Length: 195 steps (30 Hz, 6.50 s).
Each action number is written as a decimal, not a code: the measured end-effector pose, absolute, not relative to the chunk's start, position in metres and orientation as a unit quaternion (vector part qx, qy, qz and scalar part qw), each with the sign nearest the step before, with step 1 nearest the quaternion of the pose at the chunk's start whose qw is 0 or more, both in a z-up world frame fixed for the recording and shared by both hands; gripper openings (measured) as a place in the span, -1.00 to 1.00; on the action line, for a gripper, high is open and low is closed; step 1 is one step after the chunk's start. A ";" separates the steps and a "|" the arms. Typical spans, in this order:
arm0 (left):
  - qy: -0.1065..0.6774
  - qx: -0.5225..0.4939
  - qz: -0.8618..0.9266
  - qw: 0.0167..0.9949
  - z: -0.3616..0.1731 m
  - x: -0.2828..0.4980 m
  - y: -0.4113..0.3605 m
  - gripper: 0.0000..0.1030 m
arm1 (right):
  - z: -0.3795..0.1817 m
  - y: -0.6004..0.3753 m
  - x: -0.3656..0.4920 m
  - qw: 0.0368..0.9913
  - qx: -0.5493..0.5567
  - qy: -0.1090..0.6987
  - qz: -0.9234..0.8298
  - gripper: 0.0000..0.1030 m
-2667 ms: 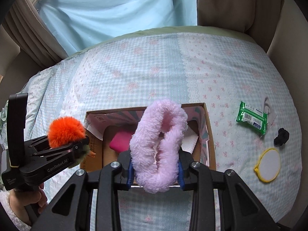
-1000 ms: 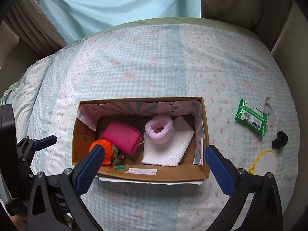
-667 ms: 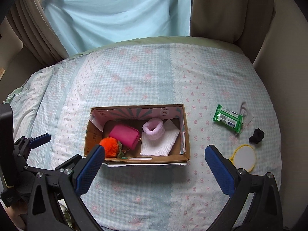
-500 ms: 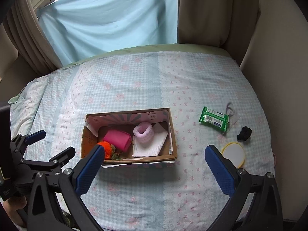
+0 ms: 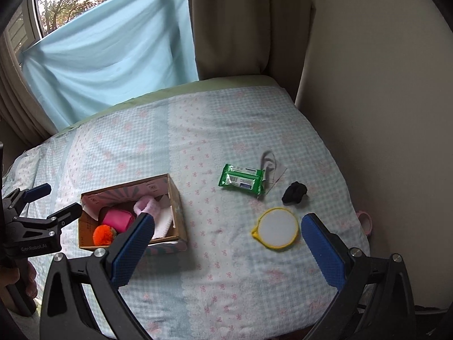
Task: Organize soft objects
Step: 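Withdraw both tools from the box toward the green wipes pack, then lower the left tool onto the green wipes pack while the right tool reaches the grey cloth, then close the left tool on the wipes pack while the right tool grips the grey cloth, then carry the wipes pack and grey cloth over the box and release both inside, then lift both tools from the box toward the mirror and black scrunchie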
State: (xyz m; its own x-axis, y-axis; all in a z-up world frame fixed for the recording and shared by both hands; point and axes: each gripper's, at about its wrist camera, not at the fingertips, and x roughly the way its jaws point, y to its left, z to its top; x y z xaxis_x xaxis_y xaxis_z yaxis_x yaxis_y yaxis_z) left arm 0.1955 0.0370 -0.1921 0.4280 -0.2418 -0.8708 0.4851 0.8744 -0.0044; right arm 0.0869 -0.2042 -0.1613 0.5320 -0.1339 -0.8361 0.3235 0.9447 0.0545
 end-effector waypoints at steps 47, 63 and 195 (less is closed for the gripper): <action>0.407 0.533 -0.553 0.495 -0.508 0.288 -0.330 0.81 | -0.488 -0.397 0.276 0.802 -0.150 0.514 0.266 1.00; 0.424 0.496 -0.555 0.516 -0.502 0.296 -0.335 0.06 | -0.494 -0.386 0.290 0.813 -0.168 0.482 0.278 -0.01; 0.593 0.139 -0.230 0.759 -0.308 0.290 0.136 1.00 | -0.262 -0.040 0.203 0.846 0.053 0.528 0.045 1.00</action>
